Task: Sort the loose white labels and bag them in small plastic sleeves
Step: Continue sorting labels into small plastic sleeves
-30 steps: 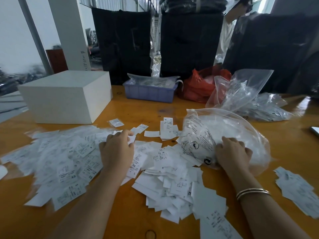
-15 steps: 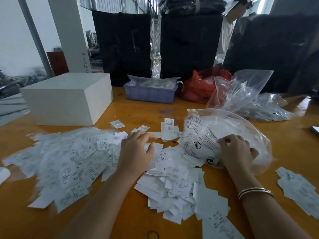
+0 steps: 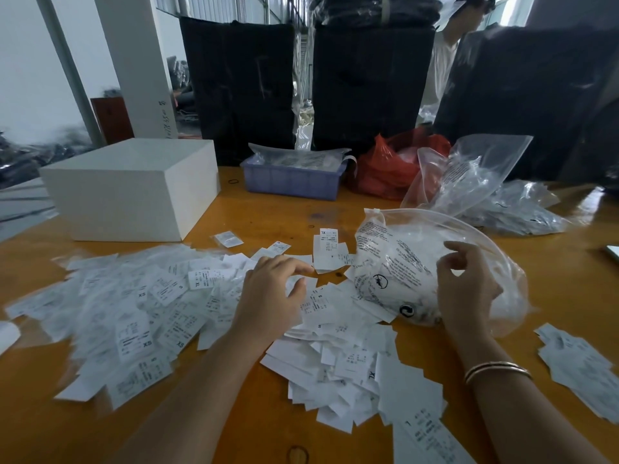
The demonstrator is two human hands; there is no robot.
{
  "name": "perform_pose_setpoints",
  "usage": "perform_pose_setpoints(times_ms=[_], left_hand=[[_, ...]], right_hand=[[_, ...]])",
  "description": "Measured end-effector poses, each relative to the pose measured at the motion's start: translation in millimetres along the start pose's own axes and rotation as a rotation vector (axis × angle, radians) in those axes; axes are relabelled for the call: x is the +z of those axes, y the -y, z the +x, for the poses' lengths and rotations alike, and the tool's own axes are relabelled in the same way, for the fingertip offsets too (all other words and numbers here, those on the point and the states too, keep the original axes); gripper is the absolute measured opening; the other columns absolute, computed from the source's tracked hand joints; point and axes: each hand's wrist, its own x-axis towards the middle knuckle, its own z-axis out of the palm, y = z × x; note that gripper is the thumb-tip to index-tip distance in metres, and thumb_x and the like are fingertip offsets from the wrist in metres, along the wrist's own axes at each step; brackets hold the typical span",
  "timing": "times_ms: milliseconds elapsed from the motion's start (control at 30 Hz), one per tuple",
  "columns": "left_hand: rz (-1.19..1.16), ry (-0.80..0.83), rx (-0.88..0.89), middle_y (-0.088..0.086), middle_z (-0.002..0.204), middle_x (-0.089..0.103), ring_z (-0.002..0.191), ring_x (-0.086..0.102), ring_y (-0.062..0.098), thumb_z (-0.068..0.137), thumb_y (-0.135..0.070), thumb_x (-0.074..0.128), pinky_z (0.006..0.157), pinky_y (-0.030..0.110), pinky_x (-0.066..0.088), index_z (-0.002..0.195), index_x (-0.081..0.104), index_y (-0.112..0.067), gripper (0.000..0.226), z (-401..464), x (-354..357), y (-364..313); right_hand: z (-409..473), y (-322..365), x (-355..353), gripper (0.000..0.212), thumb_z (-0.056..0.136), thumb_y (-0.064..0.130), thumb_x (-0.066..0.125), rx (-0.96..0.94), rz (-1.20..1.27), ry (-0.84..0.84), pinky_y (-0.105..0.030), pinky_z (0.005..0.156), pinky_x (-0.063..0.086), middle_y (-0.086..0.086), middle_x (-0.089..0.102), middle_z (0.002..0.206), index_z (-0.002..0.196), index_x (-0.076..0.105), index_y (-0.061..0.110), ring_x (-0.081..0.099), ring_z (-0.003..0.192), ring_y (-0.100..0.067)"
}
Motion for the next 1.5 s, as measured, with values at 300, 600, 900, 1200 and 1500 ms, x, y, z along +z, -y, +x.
perform_pose_setpoints(times_ms=[300, 600, 900, 1200, 1500], left_hand=[[-0.458, 0.293, -0.061, -0.029, 0.123, 0.049, 0.116, 0.046, -0.007, 0.083, -0.057, 0.045, 0.094, 0.01, 0.037, 0.118, 0.046, -0.05, 0.036, 0, -9, -13], [-0.618, 0.156, -0.169, -0.016, 0.077, 0.066, 0.073, 0.06, 0.0, 0.088, -0.026, 0.064, 0.066, 0.012, 0.048, 0.083, 0.064, -0.033, 0.009, 2, 0, -6], [-0.85, 0.065, -0.325, -0.01, 0.083, 0.072, 0.078, 0.067, 0.002, 0.089, -0.009, 0.062, 0.069, 0.01, 0.05, 0.099, 0.059, -0.029, 0.022, 3, -1, -5], [-0.764, 0.075, -0.324, -0.016, 0.08, 0.071, 0.076, 0.062, -0.005, 0.094, -0.023, 0.053, 0.064, 0.007, 0.046, 0.09, 0.072, -0.027, 0.019, 3, -4, -8], [-0.71, 0.053, -0.27, -0.014, 0.082, 0.07, 0.082, 0.065, 0.003, 0.081, -0.03, 0.071, 0.069, 0.012, 0.051, 0.083, 0.068, -0.026, 0.005, 2, 0, -9]], right_hand=[[-46, 47, 14, 0.027, 0.086, 0.007, 0.063, -0.155, 0.44, 0.555, -0.015, 0.069, 0.052, 0.015, 0.069, 0.08, 0.089, 0.061, 0.033, 0.064, 0.074, -0.003], [-50, 46, 27, 0.022, 0.096, 0.018, 0.049, -0.09, 0.366, 0.721, -0.017, 0.078, 0.049, 0.014, 0.066, 0.091, 0.114, 0.053, 0.031, 0.058, 0.084, 0.008], [-60, 40, 41, 0.037, 0.098, 0.035, 0.039, -0.769, -0.291, 0.828, -0.028, 0.094, 0.023, 0.01, 0.061, 0.119, 0.133, 0.051, 0.029, 0.046, 0.113, -0.012], [-54, 42, 33, 0.011, 0.094, 0.02, 0.049, -0.486, -0.113, 0.629, -0.025, 0.081, 0.041, 0.01, 0.06, 0.087, 0.095, 0.06, 0.022, 0.054, 0.083, -0.01], [-45, 39, 23, 0.038, 0.092, -0.006, 0.042, 0.084, 0.564, 0.533, -0.015, 0.05, 0.039, 0.012, 0.063, 0.071, 0.076, 0.063, 0.022, 0.047, 0.052, -0.002]])
